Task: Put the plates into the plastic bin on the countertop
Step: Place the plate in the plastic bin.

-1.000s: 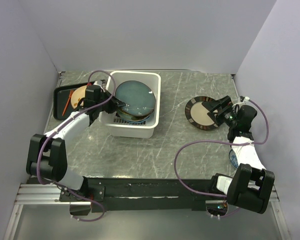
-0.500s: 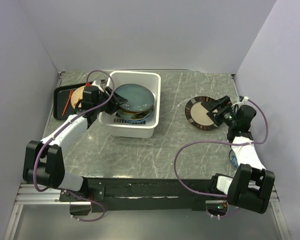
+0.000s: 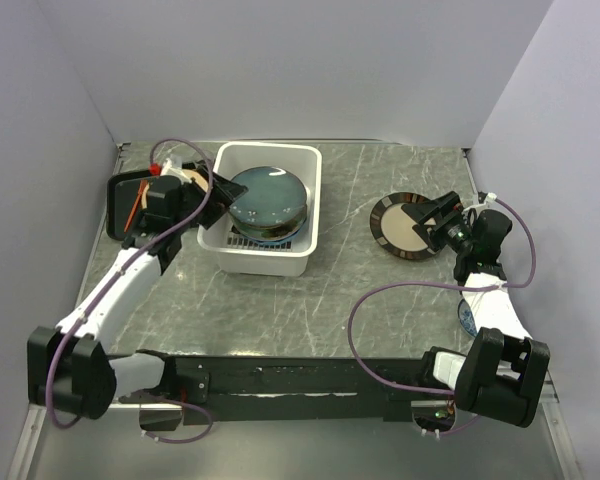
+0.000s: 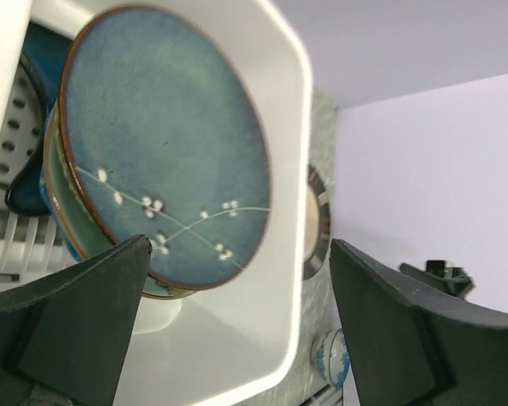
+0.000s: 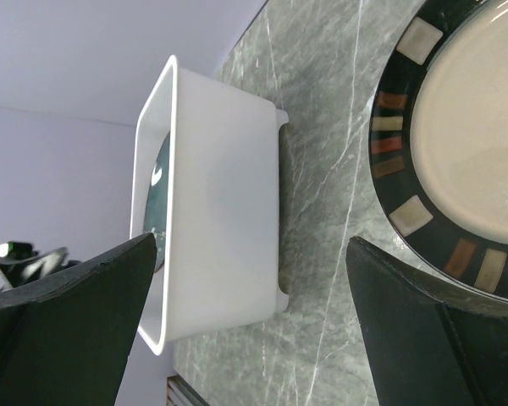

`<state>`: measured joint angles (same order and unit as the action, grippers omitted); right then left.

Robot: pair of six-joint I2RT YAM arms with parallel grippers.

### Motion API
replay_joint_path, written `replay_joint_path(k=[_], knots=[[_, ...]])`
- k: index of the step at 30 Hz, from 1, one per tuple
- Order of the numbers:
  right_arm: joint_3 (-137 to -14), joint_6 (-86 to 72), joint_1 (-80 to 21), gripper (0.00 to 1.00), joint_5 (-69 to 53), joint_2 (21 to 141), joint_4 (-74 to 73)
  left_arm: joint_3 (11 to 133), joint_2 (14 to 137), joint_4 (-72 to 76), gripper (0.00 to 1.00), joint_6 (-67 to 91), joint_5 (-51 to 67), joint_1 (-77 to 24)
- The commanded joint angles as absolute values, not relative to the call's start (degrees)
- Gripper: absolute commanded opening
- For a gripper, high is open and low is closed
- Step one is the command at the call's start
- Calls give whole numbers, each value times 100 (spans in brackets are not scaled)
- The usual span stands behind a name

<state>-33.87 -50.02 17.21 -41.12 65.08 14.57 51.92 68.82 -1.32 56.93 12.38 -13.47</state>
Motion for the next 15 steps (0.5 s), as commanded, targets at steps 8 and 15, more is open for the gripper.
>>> replay_joint_path(k=[8, 15], knots=[[-3691, -4913, 1670, 100, -4008, 6583, 1591, 5150, 5959, 273, 96, 5599, 826, -1362], [-3735, -4825, 1670, 100, -3894, 6609, 1415, 5203, 6082, 387, 97, 5599, 966, -1362]])
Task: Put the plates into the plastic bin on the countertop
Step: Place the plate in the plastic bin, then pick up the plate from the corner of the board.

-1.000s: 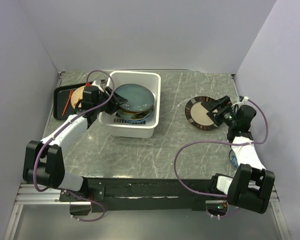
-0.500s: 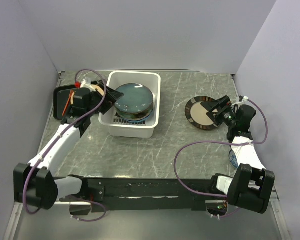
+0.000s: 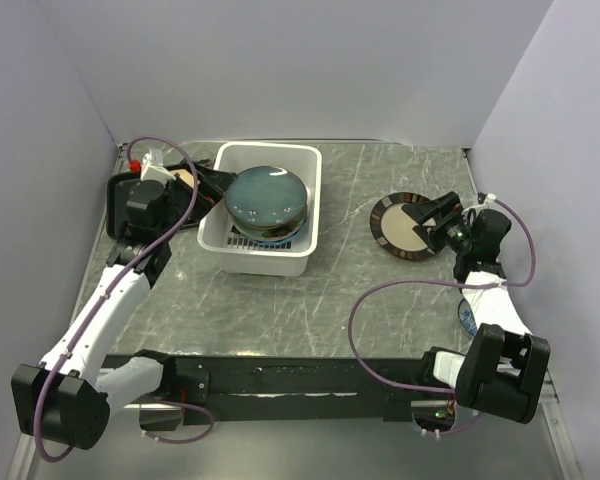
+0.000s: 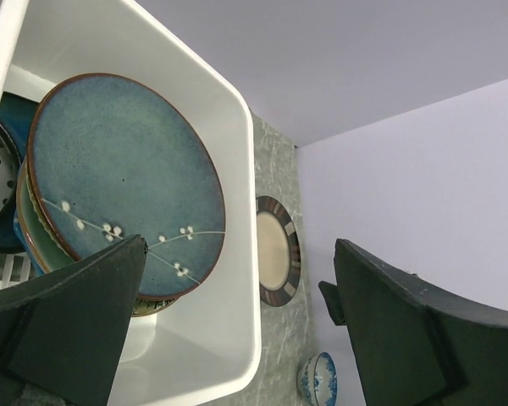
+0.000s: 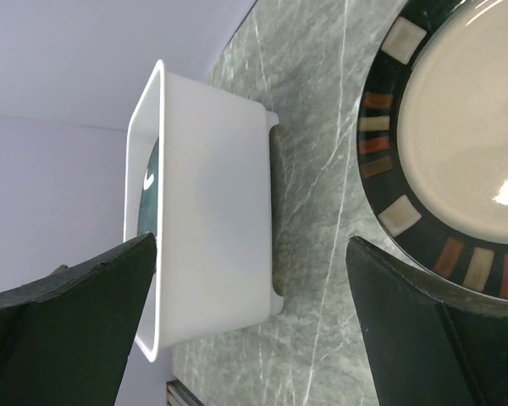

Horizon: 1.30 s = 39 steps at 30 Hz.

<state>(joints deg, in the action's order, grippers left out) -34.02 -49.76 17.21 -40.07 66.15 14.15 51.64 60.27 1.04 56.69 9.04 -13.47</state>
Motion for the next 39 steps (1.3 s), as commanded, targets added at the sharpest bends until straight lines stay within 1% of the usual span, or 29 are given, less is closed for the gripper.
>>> replay_joint_path(k=[1, 6, 13, 17, 22, 29, 39], knots=[[-3753, -4799, 1670, 100, -3850, 6601, 1389, 5229, 6126, 404, 97, 5590, 1063, -1362], [-3858, -4580, 1670, 100, -3674, 6671, 995, 5449, 6486, 501, 98, 5511, 1248, -1529], [-4087, -4210, 1722, 100, -3235, 6767, 387, 6134, 7206, 317, 98, 5247, 1046, -2433], [-4043, -4149, 1933, 100, -3147, 6811, 281, 6625, 7733, 246, 98, 5125, 1002, -2891], [-3964, -3973, 2478, 99, -3041, 6873, 88, 7136, 8217, 97, 98, 4957, 1011, -3400], [-3894, -3779, 2821, 97, -2400, 6820, -202, 7470, 8692, 44, 98, 4922, 1055, -3656], [-3630, -3735, 3094, 93, -2408, 7277, -18, 8024, 9009, -308, 98, 4535, 1037, -4025]])
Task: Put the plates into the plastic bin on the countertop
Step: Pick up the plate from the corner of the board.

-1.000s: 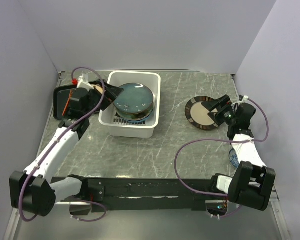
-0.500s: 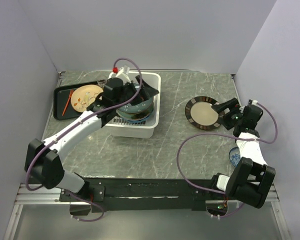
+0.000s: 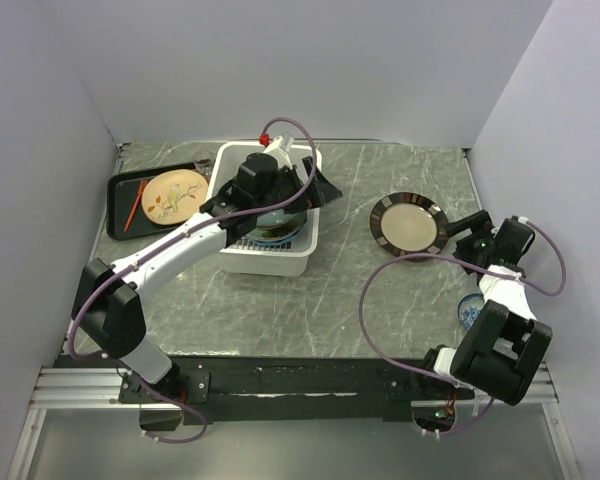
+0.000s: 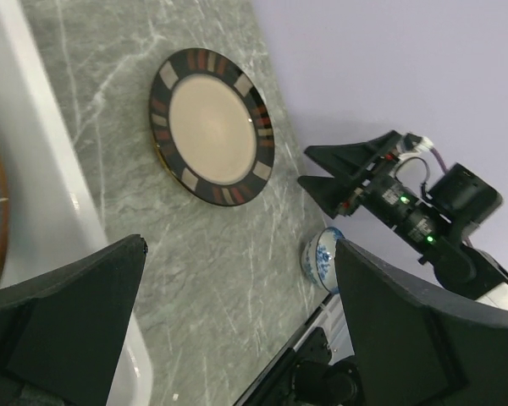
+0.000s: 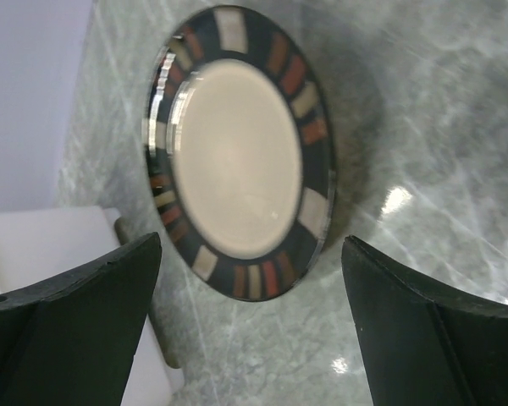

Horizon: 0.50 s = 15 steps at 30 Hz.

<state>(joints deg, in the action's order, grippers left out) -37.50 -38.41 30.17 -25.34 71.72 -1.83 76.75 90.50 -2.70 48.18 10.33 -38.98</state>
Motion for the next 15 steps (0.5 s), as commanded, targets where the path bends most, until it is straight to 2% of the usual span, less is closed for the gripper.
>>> replay_joint_path(k=[1, 12, 13, 14, 15], knots=[[-3639, -3727, 3094, 92, -2417, 7321, -18, 8024, 8991, -273, 98, 4535, 1046, -4043], [-3454, -3964, 3094, 83, -2584, 8077, 720, 7937, 8868, -246, 98, 4403, 1099, -4043], [-3445, -3973, 3085, 80, -2593, 8147, 764, 7902, 8859, -237, 98, 4403, 1107, -4043], [-3411, -3999, 3085, 71, -2654, 8182, 886, 7884, 8859, -229, 98, 4412, 1107, -4043], [-3410, -4008, 3076, 70, -2698, 8226, 922, 7875, 8851, -229, 98, 4421, 1107, -4034]])
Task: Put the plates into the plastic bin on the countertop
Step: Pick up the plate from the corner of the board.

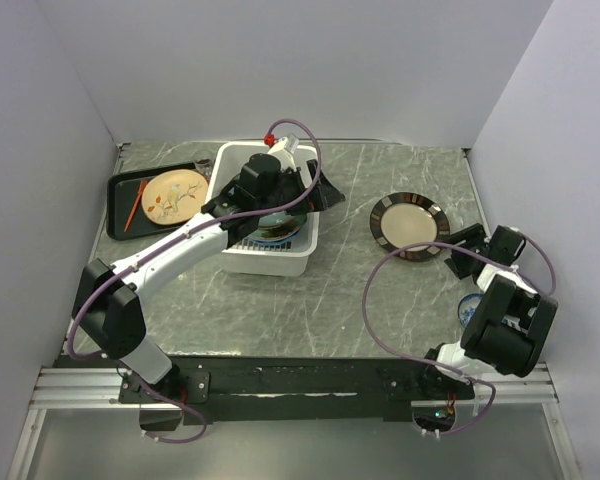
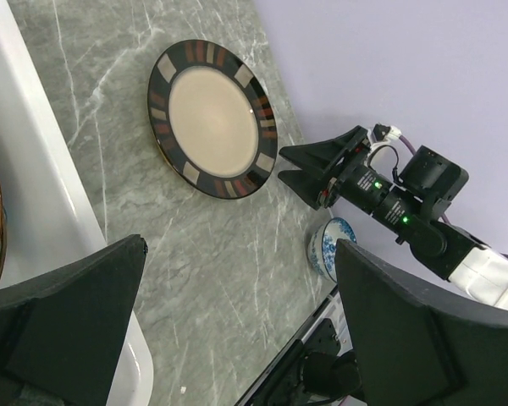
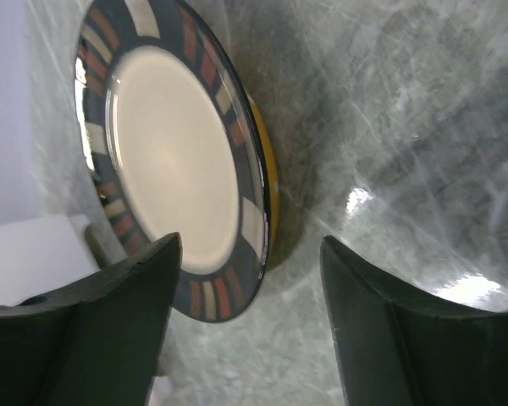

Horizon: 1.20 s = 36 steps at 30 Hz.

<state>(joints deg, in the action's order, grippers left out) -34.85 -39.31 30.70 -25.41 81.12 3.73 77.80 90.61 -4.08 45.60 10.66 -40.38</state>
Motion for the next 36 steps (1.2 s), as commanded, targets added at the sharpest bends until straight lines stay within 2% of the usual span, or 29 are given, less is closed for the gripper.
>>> replay_joint_path(k=[1, 2, 4, 10, 13, 15, 16, 18, 19, 23, 36], knots=[[-3410, -4017, 3067, 70, -2724, 8348, 949, 7866, 8851, -229, 98, 4464, 1107, -4043], [-3393, -4051, 3059, 63, -2794, 8402, 1071, 7849, 8851, -220, 98, 4465, 1107, -4043], [-3375, -4096, 3050, 58, -2900, 8612, 1186, 7822, 8833, -193, 98, 4482, 1099, -4034], [-3393, -4175, 2962, 52, -2980, 8850, 1371, 7813, 8789, -193, 98, 4456, 1081, -4043], [-3393, -4192, 2927, 42, -2971, 8894, 1406, 7796, 8780, -193, 98, 4447, 1072, -4043], [-3392, -4210, 2900, 40, -2988, 8938, 1450, 7778, 8772, -193, 98, 4465, 1064, -4043], [-3393, -4219, 2892, 32, -2988, 8982, 1459, 7770, 8771, -193, 98, 4456, 1063, -4043], [-3384, -4254, 2865, 23, -3015, 9061, 1529, 7770, 8763, -193, 98, 4456, 1055, -4043], [-3392, -4263, 2865, 15, -3023, 9070, 1529, 7778, 8763, -202, 98, 4456, 1046, -4034], [-3384, -4245, 2848, 1, -3015, 9009, 1521, 7743, 8745, -202, 98, 4447, 1020, -4043], [-3164, -4359, 2865, 0, -3129, 8377, 1731, 7734, 8754, -184, 98, 4430, 1028, -4043]])
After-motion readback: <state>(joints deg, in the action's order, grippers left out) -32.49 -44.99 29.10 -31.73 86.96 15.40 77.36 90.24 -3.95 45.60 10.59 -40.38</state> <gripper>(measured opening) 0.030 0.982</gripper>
